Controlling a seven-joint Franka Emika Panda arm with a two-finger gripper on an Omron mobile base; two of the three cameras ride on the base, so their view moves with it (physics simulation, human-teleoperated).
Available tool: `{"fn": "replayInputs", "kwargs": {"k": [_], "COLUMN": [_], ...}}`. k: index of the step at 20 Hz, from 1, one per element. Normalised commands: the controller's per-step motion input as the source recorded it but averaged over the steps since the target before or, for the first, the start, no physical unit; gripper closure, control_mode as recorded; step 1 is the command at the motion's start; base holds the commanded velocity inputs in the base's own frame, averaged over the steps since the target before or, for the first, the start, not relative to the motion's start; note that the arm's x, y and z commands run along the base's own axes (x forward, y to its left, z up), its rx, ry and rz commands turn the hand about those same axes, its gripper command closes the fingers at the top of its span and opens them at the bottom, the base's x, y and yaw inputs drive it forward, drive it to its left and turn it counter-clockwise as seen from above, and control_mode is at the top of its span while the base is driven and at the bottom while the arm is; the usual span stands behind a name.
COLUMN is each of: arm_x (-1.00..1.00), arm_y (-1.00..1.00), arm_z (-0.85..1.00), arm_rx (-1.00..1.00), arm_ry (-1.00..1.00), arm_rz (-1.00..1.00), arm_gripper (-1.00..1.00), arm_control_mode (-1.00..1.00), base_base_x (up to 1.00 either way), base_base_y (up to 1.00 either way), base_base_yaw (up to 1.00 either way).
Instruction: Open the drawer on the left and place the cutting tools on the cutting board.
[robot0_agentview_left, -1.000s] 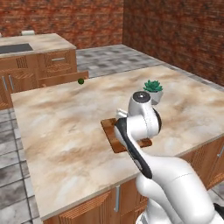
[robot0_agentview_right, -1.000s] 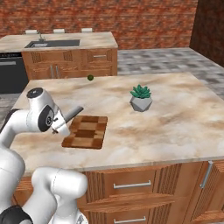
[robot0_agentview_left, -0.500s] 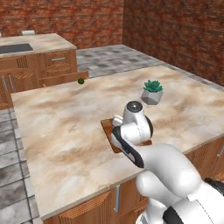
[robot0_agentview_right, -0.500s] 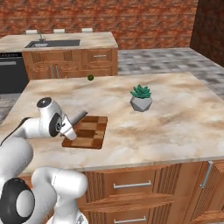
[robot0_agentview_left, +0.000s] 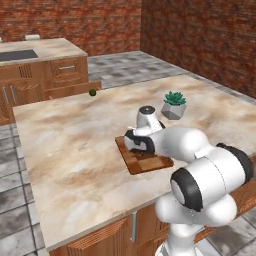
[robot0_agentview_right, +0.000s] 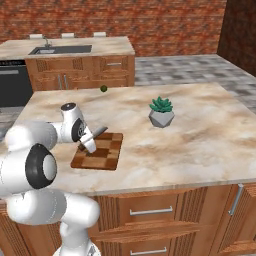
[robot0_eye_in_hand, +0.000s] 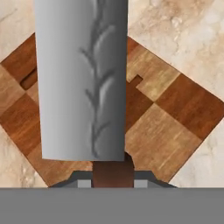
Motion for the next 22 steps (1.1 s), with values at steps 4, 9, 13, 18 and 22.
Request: {"fn": "replayInputs", "kwargs": {"k": [4,9,13,18,22], "arm_x": [0.63,0.39,0.3,0.22,0.09], "arm_y": [0.0,0.0,0.0,0.0,0.0], "arm_z": [-0.31,-0.43,-0.58,-0.57,-0.25], "arm_rx": [0.0,0.0,0.0,0.0,0.0], "arm_ry": [0.16,0.08,0.02,0.01,0.0], "arm_rz": [0.0,0.0,0.0,0.0,0.0], "arm_gripper": [1.0,1.0,1.0,1.0,-1.0], "arm_control_mode": [-1.0,-1.0,-1.0,-1.0,-1.0], "base_base_x": [0.0,0.0,0.0,0.0,0.0], "base_base_y": [0.0,0.0,0.0,0.0,0.0], "base_base_yaw": [0.0,0.0,0.0,0.0,0.0]}}
